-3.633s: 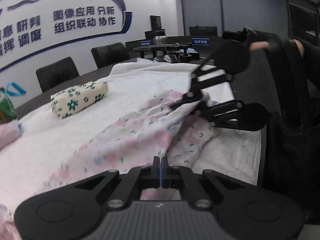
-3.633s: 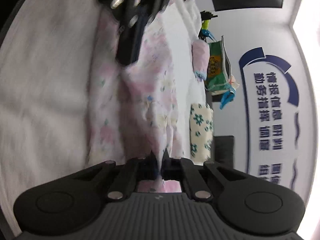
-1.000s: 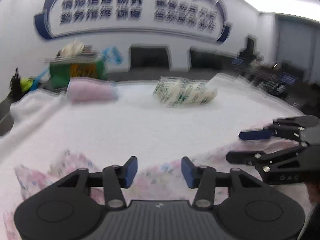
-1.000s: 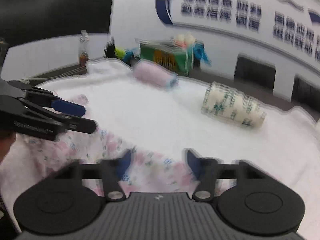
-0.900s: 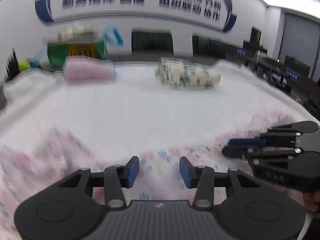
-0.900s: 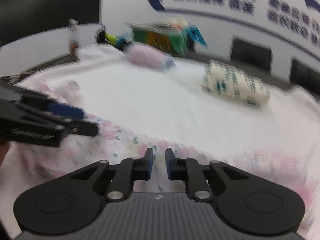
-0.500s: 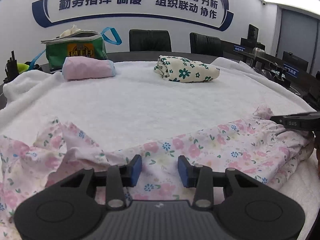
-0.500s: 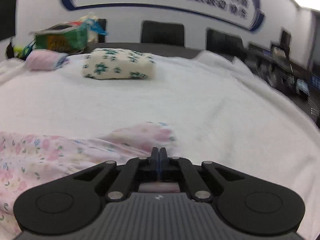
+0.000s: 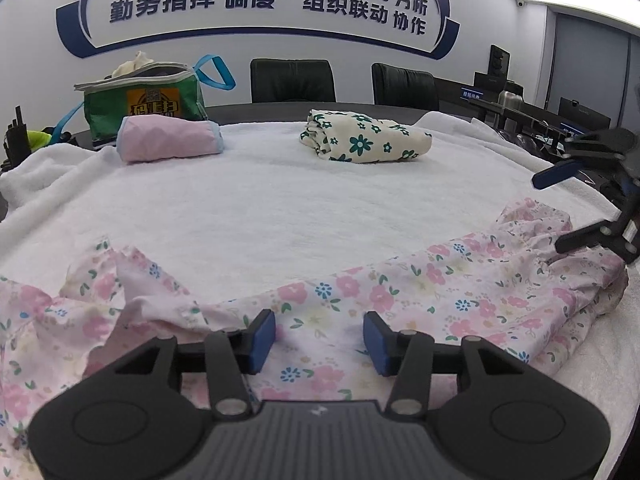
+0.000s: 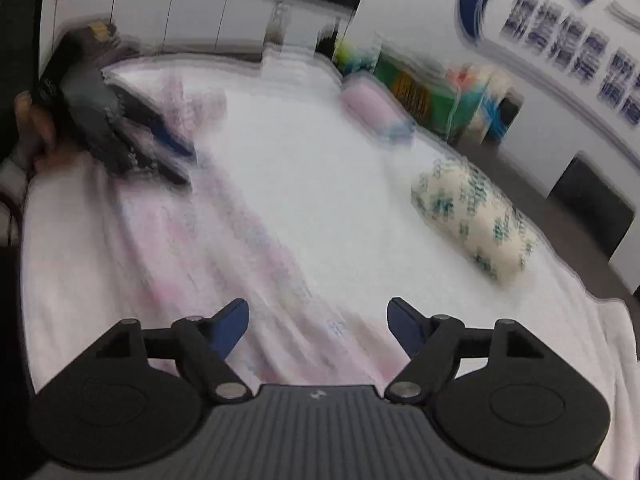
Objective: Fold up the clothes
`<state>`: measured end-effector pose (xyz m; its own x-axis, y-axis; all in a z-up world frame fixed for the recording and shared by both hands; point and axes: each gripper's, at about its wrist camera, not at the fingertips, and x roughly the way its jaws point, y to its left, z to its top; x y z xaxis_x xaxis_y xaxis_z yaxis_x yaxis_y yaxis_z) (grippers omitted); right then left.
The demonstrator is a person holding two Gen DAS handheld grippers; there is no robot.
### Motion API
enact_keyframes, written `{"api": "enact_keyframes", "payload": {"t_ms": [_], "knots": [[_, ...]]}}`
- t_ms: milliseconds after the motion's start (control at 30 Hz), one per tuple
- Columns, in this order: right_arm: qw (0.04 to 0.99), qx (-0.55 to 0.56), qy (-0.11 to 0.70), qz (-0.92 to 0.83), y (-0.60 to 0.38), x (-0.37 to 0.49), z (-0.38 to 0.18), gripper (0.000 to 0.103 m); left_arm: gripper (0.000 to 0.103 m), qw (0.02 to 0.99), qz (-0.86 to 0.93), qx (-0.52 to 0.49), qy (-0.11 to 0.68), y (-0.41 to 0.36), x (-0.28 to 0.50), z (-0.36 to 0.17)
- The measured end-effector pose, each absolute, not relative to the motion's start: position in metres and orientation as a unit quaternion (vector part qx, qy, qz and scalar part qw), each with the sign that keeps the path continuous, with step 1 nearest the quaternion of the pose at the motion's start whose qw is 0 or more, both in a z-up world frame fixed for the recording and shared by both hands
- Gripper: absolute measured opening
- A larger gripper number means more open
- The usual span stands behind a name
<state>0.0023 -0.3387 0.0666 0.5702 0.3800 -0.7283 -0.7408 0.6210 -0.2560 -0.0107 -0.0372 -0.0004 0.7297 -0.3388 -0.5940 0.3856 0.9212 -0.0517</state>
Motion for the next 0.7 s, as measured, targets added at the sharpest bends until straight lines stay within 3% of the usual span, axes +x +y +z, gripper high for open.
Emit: {"api": "enact_keyframes", "payload": {"t_ms": [167, 233, 267, 300, 400, 600, 667, 700], "knots": [[0.813, -0.233, 0.424, 0.324, -0.362, 0.05, 0.053, 0.076, 0.047, 0.929, -0.197, 0.031, 0.312, -0.036, -0.01, 0.0], [0.795, -0.239, 0.433, 0.351, -0.362, 0.044, 0.047, 0.052, 0.048, 0.929, -0.197, 0.032, 0.312, -0.036, -0.011, 0.0], [0.796, -0.239, 0.433, 0.35, -0.362, 0.042, 0.051, 0.025, 0.048, 0.929, -0.197, 0.033, 0.312, -0.037, -0.011, 0.001], [0.796, -0.238, 0.433, 0.35, -0.362, 0.04, 0.054, 0.011, 0.048, 0.929, -0.197, 0.033, 0.312, -0.037, -0.011, 0.001], [0.793, -0.219, 0.45, 0.348, -0.366, 0.036, 0.065, 0.005, 0.048, 0.929, -0.198, 0.032, 0.312, -0.036, -0.01, 0.001], [0.778, -0.137, 0.52, 0.326, -0.392, 0.04, 0.05, 0.005, 0.048, 0.928, -0.199, 0.031, 0.313, -0.036, -0.009, 0.0], [0.796, -0.17, 0.484, 0.32, -0.395, 0.028, 0.063, 0.009, 0.048, 0.928, -0.199, 0.03, 0.313, -0.035, -0.009, 0.0], [0.805, -0.185, 0.465, 0.318, -0.396, 0.022, 0.07, 0.02, 0.049, 0.928, -0.199, 0.03, 0.313, -0.035, -0.009, 0.0]]}}
